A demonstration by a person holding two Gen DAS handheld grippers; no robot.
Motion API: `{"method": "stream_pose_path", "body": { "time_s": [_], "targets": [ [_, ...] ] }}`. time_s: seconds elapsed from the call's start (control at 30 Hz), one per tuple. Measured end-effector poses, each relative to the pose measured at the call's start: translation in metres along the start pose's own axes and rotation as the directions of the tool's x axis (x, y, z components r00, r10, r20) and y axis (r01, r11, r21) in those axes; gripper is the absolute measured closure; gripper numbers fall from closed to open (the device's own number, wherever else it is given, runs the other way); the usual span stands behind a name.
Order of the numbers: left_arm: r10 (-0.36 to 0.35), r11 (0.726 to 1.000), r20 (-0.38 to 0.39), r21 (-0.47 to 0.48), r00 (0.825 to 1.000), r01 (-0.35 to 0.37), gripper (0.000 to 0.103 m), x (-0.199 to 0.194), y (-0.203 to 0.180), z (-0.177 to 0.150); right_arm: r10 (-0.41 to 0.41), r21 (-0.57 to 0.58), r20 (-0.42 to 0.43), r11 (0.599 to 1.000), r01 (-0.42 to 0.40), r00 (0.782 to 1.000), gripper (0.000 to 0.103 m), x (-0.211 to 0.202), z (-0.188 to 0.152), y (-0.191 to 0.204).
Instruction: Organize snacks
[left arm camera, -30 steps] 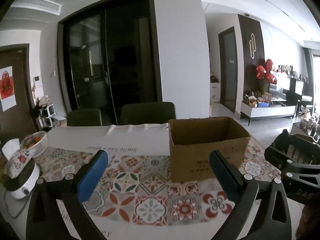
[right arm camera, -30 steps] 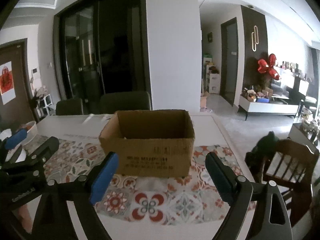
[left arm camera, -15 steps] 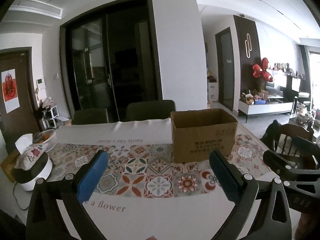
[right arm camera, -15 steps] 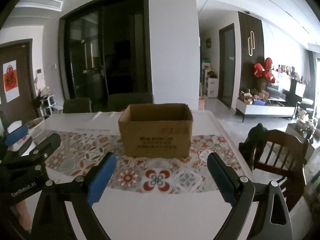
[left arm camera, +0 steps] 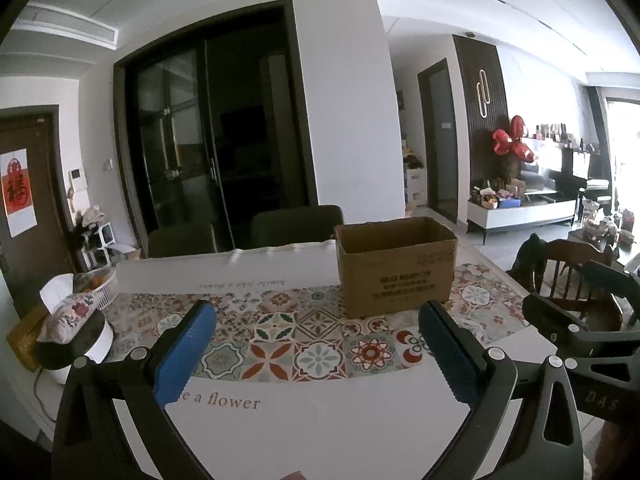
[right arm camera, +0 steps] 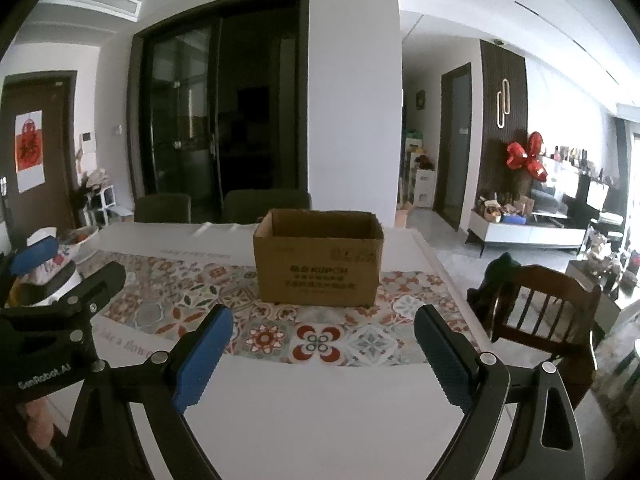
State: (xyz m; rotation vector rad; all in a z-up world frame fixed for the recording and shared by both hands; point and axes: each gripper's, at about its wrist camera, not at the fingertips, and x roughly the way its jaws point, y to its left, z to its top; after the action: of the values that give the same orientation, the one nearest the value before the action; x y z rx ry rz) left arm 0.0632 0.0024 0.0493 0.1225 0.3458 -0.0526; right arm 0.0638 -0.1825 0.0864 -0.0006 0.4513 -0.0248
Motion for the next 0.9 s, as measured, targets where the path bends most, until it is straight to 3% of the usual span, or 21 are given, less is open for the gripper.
{"method": "stream_pose_path", "body": {
  "time_s": [0.9],
  "targets": [
    [-0.005,1.000,0.007,-0.018,1.000,0.005,0.000,-0.0092,0.0035,0.0046,-0.009,-0.006,0.015,1.000,0.009,1.000,0.010,-0.0104,0.0029,0.0018]
  ]
}}
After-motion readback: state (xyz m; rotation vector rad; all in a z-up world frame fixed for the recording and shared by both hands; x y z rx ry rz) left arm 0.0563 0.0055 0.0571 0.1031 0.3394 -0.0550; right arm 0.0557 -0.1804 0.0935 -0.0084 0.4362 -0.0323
